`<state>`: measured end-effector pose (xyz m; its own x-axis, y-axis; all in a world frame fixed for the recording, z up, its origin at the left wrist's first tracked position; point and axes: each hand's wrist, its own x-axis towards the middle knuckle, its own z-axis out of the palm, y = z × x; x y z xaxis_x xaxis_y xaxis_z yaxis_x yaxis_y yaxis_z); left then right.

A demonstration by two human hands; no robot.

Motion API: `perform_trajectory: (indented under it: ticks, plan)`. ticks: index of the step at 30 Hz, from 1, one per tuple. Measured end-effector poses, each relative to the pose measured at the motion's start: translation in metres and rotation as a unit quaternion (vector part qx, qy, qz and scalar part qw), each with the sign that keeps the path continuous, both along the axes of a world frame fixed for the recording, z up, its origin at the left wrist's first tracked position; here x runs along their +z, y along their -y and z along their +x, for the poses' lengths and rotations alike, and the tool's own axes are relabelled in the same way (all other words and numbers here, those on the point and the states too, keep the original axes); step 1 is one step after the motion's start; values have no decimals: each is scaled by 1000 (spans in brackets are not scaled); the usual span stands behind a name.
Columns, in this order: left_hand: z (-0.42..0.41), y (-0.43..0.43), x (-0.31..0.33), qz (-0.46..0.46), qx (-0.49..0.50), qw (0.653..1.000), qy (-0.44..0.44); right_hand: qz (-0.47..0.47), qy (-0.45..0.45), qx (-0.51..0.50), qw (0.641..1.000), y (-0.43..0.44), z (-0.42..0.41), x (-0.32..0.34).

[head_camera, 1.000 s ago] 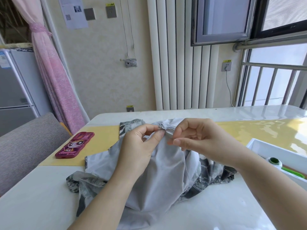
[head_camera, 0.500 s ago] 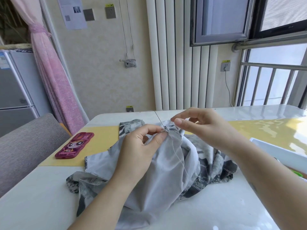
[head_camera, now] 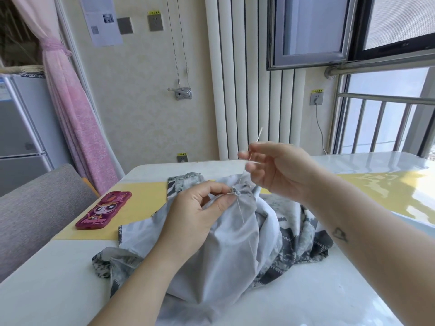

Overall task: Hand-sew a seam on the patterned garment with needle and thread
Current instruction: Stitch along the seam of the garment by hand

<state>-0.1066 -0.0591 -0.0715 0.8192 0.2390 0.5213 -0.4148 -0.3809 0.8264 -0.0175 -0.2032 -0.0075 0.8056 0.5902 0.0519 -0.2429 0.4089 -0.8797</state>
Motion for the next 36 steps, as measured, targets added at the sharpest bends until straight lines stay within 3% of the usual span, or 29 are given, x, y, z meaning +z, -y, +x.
perform_trajectory:
  ticks: [2, 3, 4, 5, 6, 7, 8, 10, 11, 12, 13, 15, 16, 17, 19, 21, 22, 24, 25, 27, 28, 30, 33, 36]
  plan:
    - [0, -2, 0, -13, -10, 1000, -2, 69, -23, -38, 997, -4, 7, -1]
    - [-1, -2, 1, -20, -16, 1000, -5, 35, 40, -74, 996, -6, 9, -5]
    - [-1, -3, 1, -27, -23, 999, -6, -53, 161, -129, 977, -6, 11, -11]
    - [-2, -3, 2, -36, -30, 999, -6, -166, 308, -185, 918, -4, 13, -19]
    - [-2, -4, 2, -45, -36, 998, -6, -261, 430, -217, 837, -2, 16, -27]
    - [-2, -5, 2, -55, -39, 998, -6, -321, 512, -219, 766, -1, 18, -34]
    - [-3, -6, 2, -65, -41, 997, -7, -352, 563, -207, 718, 0, 21, -40]
    - [-2, -8, 2, -87, -42, 995, -8, -378, 611, -198, 667, 2, 26, -46]
    - [-2, -10, 2, -96, -39, 995, -7, -382, 602, -202, 671, 3, 30, -47]
    - [-1, -11, 2, -103, -35, 994, -7, -378, 565, -204, 705, 4, 31, -45]
    - [-1, -13, 2, -109, -32, 994, -8, -354, 496, -199, 768, 6, 29, -40]
    - [0, -13, 2, -115, -32, 993, -15, -197, 288, -144, 926, 8, 25, -30]
    - [1, -13, 2, -119, -33, 992, -19, -94, 182, -90, 975, 9, 23, -24]
    - [1, -13, 2, -125, -36, 991, -21, -8, 105, -39, 994, 11, 19, -17]
    - [2, -12, 2, -133, -37, 990, -25, 105, 30, 30, 994, 11, 11, -7]
    - [3, -12, 2, -127, -34, 991, -29, 135, 16, 54, 989, 8, 3, -1]
    - [4, -12, 2, -124, -31, 991, -30, 109, 35, 54, 992, 7, 1, 0]
    - [4, -12, 2, -121, -26, 992, -31, -30, 154, 17, 987, 8, 1, -2]
    - [4, -13, 2, -119, -22, 992, -31, -132, 251, -18, 959, 10, 3, -5]
    - [3, -14, 3, -115, -16, 993, -31, -321, 431, -93, 838, 15, 5, -8]
    - [3, -15, 3, -115, -15, 993, -32, -374, 478, -120, 786, 17, 6, -10]
    - [3, -16, 3, -113, -17, 993, -31, -405, 507, -164, 743, 21, 8, -11]
    - [4, -16, 4, -103, -16, 994, -29, -399, 489, -221, 744, 26, 16, -12]
    - [4, -14, 4, -92, -11, 995, -24, -371, 412, -295, 778, 29, 31, -17]
